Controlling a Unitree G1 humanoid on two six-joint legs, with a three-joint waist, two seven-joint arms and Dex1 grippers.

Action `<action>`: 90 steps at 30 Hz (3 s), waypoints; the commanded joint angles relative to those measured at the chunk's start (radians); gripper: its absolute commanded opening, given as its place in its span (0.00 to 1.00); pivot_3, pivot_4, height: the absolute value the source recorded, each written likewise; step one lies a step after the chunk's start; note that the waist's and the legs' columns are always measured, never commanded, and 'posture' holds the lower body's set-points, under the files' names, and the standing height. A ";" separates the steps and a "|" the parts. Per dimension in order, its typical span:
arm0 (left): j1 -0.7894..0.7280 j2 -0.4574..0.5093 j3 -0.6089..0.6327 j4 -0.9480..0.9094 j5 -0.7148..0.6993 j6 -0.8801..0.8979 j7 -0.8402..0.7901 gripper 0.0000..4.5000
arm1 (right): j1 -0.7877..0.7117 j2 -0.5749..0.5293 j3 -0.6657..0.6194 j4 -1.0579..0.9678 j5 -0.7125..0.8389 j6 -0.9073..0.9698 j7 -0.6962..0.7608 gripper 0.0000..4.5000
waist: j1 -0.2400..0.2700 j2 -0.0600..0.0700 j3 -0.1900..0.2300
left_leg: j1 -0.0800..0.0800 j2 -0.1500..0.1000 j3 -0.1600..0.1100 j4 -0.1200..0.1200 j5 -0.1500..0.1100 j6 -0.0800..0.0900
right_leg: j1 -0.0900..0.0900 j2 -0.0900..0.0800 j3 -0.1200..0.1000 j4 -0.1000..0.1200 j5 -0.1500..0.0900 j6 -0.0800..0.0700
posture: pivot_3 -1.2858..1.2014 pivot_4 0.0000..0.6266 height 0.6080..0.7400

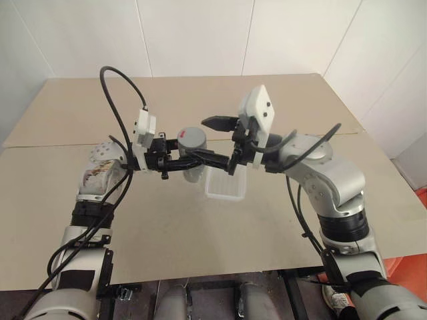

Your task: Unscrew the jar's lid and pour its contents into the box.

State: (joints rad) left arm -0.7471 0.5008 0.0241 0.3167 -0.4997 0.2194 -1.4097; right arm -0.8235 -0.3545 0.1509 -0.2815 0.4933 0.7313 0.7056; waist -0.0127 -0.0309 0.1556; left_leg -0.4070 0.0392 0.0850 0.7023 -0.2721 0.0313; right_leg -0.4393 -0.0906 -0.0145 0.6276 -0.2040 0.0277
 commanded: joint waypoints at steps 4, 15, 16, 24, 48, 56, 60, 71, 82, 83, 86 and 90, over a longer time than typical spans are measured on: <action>0.003 0.009 0.015 -0.051 -0.008 -0.019 0.003 0.44 | -0.049 0.025 0.011 0.024 0.015 0.038 0.011 0.96 | 0.000 0.000 0.000 | 0.000 0.000 0.000 0.000 0.000 0.000 | 0.000 0.000 0.000 0.000 0.000 0.000 | 0.52 0.24 1.00; 0.011 0.009 0.012 -0.046 0.002 -0.033 0.009 0.44 | -0.100 0.038 -0.138 0.042 0.115 0.127 -0.046 0.61 | 0.001 0.000 0.000 | 0.000 0.000 0.000 0.000 0.000 0.000 | 0.000 0.000 0.000 0.000 0.000 0.000 | 0.52 0.24 1.00; 0.012 0.008 0.010 -0.043 0.003 -0.034 0.009 0.44 | -0.099 0.029 -0.167 0.039 0.131 0.138 -0.061 0.61 | 0.002 0.000 0.000 | 0.000 0.000 0.000 0.000 0.000 0.000 | 0.000 0.000 0.000 0.000 0.000 0.000 | 0.52 0.24 1.00; 0.016 0.004 0.012 -0.018 0.016 -0.049 0.031 0.44 | 0.095 -0.145 -0.293 -0.086 0.089 0.125 -0.138 0.61 | 0.009 0.000 0.000 | 0.000 -0.001 0.000 0.000 0.000 0.000 | 0.000 -0.001 0.000 -0.001 0.000 0.000 | 0.52 0.24 1.00; -0.199 -0.046 -0.167 0.340 0.776 -0.933 0.816 0.44 | 0.456 -0.341 -0.336 -0.106 0.011 0.129 -0.046 0.99 | 0.019 -0.001 0.000 | 0.001 -0.003 0.000 0.000 0.000 0.001 | 0.001 -0.002 0.002 -0.005 0.001 0.001 | 0.52 0.24 1.00; -0.521 0.091 -0.700 0.513 1.732 -1.098 1.795 0.44 | 0.312 -0.503 -0.274 -0.168 0.183 0.268 0.133 0.99 | 0.029 -0.001 0.000 | 0.001 -0.004 0.000 -0.002 -0.001 0.002 | 0.002 -0.003 0.000 -0.004 0.001 0.002 | 0.52 0.24 1.00; -0.617 0.045 -0.887 0.591 1.935 -0.981 2.041 0.44 | 0.235 -0.502 -0.252 -0.145 0.206 0.301 0.138 0.99 | 0.029 -0.001 0.001 | -0.001 -0.005 0.001 -0.001 -0.001 0.003 | 0.001 -0.004 0.000 -0.004 0.002 0.003 | 0.52 0.24 1.00; -0.702 -0.070 -1.070 0.712 2.049 -0.800 2.118 0.44 | 0.191 -0.460 -0.285 -0.152 0.276 0.339 0.094 0.99 | 0.029 -0.002 0.001 | -0.005 -0.004 0.001 0.001 -0.001 0.003 | -0.002 -0.004 -0.001 -0.002 0.001 0.004 | 0.52 0.24 1.00; -0.564 -0.075 -0.667 0.811 1.374 -1.070 1.606 0.44 | 0.244 -0.462 -0.272 -0.190 0.266 0.286 0.063 0.99 | 0.024 -0.002 0.001 | -0.005 -0.003 0.001 0.002 -0.001 0.003 | -0.002 -0.005 -0.001 -0.001 0.001 0.004 | 0.52 0.24 1.00; -0.531 -0.083 -0.588 0.803 1.242 -1.054 1.474 0.44 | 0.251 -0.461 -0.277 -0.193 0.268 0.283 0.059 0.99 | 0.022 -0.001 0.001 | -0.005 -0.003 0.002 0.003 -0.001 0.003 | -0.002 -0.005 -0.001 -0.001 0.001 0.004 | 0.52 0.24 1.00; -0.421 -0.154 -0.330 0.666 0.833 -0.765 1.111 0.44 | 0.267 -0.455 -0.291 -0.197 0.272 0.273 0.042 0.99 | 0.021 -0.001 0.001 | -0.004 -0.003 0.002 0.004 0.000 0.002 | -0.002 -0.005 -0.001 0.000 0.001 0.004 | 0.52 0.24 1.00; -0.330 -0.245 -0.086 0.417 0.540 -0.257 1.042 0.44 | 0.278 -0.432 -0.303 -0.195 0.289 0.272 0.015 0.99 | 0.021 -0.002 0.001 | -0.008 -0.002 0.000 0.010 -0.001 0.004 | -0.002 -0.005 -0.002 0.001 0.001 0.004 | 0.52 0.24 1.00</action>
State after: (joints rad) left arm -1.0645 0.2646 -0.1421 0.8460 0.1506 -0.2046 -0.3587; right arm -0.5383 -0.7859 -0.1034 -0.4495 0.7691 1.0324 0.7325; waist 0.0085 -0.0324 0.1562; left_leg -0.4150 0.0362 0.0838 0.7129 -0.2736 0.0365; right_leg -0.4408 -0.0954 -0.0161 0.6285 -0.2023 0.0326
